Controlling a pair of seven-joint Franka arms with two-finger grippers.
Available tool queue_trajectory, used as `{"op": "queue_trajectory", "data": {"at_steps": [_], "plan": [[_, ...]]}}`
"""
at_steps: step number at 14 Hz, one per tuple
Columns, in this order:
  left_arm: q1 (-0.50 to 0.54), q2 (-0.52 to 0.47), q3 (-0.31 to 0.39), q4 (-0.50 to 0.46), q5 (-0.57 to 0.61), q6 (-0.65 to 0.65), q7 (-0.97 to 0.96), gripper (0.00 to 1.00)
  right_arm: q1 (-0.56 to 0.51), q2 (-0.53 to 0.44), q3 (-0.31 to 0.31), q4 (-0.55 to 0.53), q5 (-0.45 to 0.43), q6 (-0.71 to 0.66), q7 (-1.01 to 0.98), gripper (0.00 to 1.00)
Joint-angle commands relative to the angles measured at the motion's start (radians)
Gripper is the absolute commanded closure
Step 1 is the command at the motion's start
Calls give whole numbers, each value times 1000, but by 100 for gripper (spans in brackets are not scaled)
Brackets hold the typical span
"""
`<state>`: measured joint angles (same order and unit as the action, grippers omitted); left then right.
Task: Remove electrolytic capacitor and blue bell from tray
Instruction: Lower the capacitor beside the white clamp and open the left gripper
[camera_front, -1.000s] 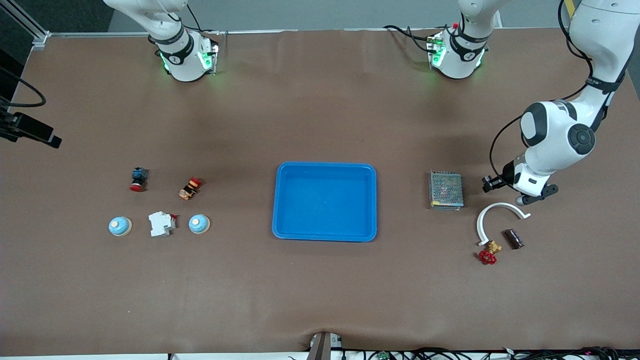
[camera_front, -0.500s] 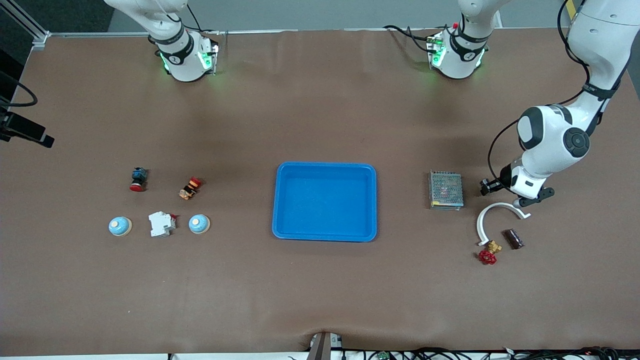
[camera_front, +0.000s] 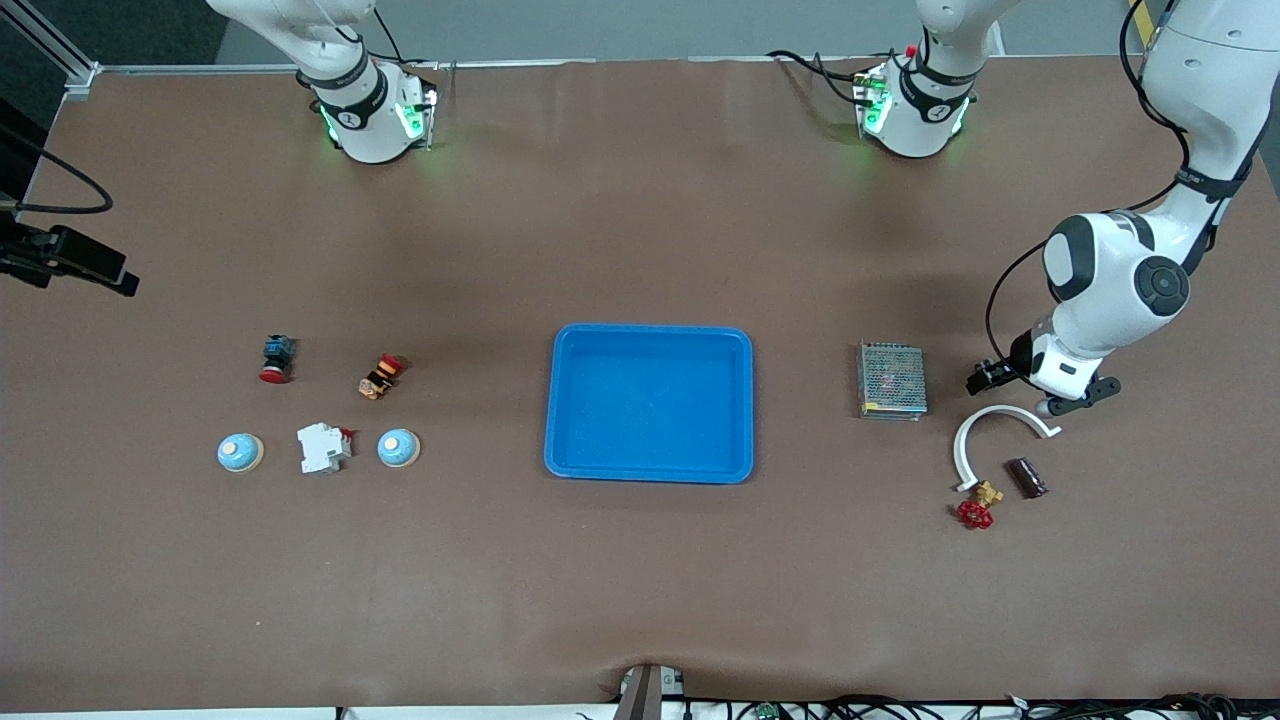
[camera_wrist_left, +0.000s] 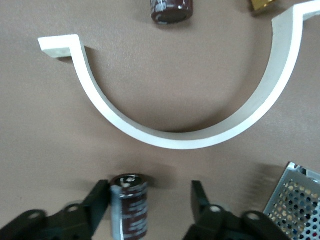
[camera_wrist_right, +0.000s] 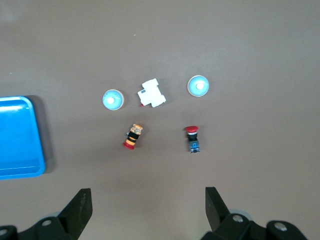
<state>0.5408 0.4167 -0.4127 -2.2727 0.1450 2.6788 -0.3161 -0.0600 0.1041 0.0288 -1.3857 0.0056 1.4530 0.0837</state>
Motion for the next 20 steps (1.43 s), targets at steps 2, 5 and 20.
{"op": "queue_trajectory", "data": {"at_steps": [2,5,20], "plan": [[-1,-87,-12,59,22,-165,-12,0,22,-24,-1,-18,-32,10,-1,0],[-1,-113,-43,204,22,-396,-9,0,17,-30,-3,-19,-30,10,2,0],[42,-128,-46,875,-30,-1109,278,0,17,-27,-3,-22,-29,53,2,0]]}}
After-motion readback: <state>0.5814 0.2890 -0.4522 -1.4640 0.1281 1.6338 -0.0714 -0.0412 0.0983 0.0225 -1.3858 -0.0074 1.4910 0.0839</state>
